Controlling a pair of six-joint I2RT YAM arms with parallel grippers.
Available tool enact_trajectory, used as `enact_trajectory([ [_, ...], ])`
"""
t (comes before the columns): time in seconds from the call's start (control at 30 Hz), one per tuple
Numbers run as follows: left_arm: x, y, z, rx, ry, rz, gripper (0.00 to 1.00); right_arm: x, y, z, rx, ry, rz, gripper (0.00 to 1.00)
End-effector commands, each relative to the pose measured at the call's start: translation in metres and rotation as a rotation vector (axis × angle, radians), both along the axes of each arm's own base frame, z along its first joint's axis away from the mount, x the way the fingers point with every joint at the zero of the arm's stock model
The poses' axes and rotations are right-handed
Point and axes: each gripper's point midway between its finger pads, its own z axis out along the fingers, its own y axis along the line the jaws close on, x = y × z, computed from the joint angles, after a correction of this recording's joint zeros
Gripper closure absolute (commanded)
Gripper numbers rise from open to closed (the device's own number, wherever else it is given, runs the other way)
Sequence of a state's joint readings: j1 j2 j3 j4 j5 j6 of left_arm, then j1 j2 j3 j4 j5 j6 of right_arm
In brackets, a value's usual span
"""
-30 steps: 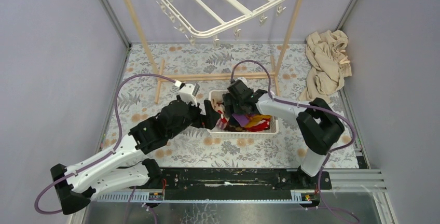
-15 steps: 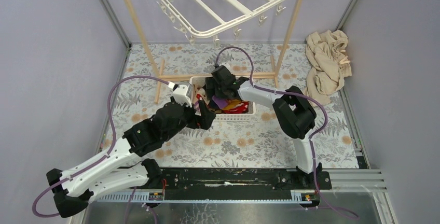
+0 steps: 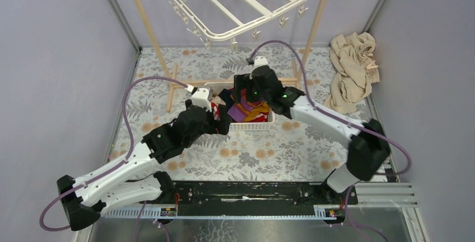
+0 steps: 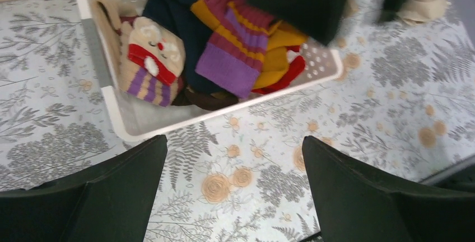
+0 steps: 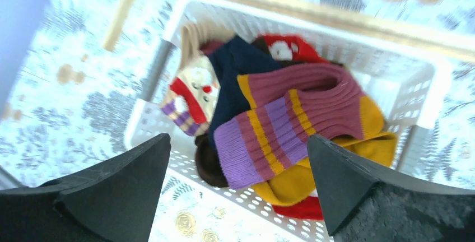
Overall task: Remove the socks clipped to the hanger
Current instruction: Move the bin to the center of the board, then reset both arms
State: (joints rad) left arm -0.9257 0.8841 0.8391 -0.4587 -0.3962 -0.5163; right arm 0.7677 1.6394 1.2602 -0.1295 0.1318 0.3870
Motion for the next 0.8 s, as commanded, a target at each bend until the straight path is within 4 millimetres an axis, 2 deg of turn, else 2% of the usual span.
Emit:
enact_trajectory([
  [0.0, 0.029, 0.008, 0.020, -0.013, -0.074, 0.047, 0.02, -0.014, -0.027, 0.066, 0.025, -0.165, 0.000, 0.00],
  [0.1, 0.050, 0.036, 0.021, -0.014, -0.078, 0.122, 0.02, -0.024, -0.054, 0.076, 0.018, -0.181, -0.029, 0.00],
  [0.27, 0.077, 0.083, 0.030, -0.070, -0.104, 0.275, 0.02, -0.028, -0.110, 0.068, 0.022, -0.167, -0.136, 0.00],
  [0.4, 0.092, 0.124, 0.033, -0.064, -0.156, 0.425, 0.02, -0.024, -0.165, 0.066, -0.004, -0.184, -0.256, 0.00],
  [0.5, 0.094, 0.161, 0.033, -0.056, -0.191, 0.574, 0.02, -0.019, -0.211, 0.061, -0.028, -0.190, -0.377, 0.00],
  [0.53, 0.095, 0.171, 0.030, -0.052, -0.195, 0.612, 0.02, -0.017, -0.230, 0.061, -0.026, -0.189, -0.425, 0.00],
  [0.63, 0.099, 0.195, 0.016, -0.006, -0.183, 0.707, 0.02, -0.020, -0.269, 0.055, -0.058, -0.208, -0.551, 0.00],
  [0.77, 0.110, 0.210, -0.008, 0.072, -0.150, 0.756, 0.02, -0.027, -0.298, 0.044, -0.108, -0.248, -0.667, 0.00],
])
